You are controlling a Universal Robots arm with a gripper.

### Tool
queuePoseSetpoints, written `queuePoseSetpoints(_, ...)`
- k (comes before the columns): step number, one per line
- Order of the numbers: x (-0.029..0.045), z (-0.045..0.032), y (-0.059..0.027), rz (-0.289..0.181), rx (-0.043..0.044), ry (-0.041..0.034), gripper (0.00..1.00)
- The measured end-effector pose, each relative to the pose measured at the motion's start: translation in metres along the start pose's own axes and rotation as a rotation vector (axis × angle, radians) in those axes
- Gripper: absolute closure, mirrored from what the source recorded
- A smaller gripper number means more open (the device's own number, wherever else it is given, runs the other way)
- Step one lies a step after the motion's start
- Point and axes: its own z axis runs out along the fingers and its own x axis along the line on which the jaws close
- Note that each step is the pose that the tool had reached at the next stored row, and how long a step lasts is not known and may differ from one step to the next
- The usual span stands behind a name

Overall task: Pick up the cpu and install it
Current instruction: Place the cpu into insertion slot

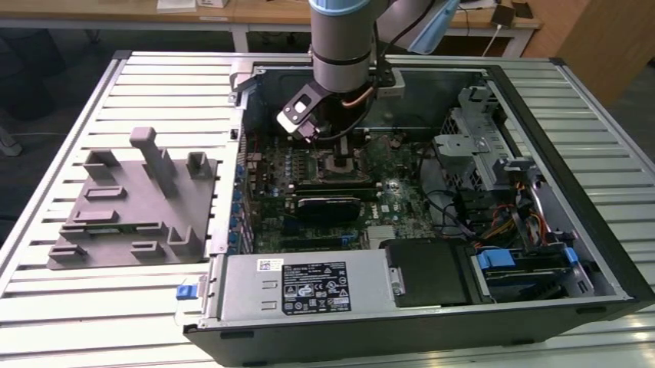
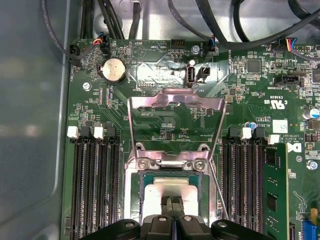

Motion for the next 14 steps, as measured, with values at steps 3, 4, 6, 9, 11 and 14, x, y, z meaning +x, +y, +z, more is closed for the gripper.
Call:
queuePoseSetpoints(3, 0.0001, 0.0003, 0.0000, 0.000, -0.0002, 0.0004, 0.89)
queuePoseSetpoints(4, 0.0001, 0.0003, 0.0000, 0.000, -0.0002, 0.0004, 0.89)
queuePoseSetpoints(6, 0.0002, -0.0004, 0.0002, 0.000, -0.0010, 0.0013, 0.89)
queuePoseSetpoints(9, 0.0001, -0.0039, 0.0003, 0.000, -0.0004, 0.0005, 0.89)
queuePoseSetpoints(11, 0.0002, -0.0067, 0.0006, 0.000, -0.0005, 0.0007, 0.89)
queuePoseSetpoints(14, 0.0002, -0.0131, 0.0010, 0.000, -0.0005, 0.0007, 0.89)
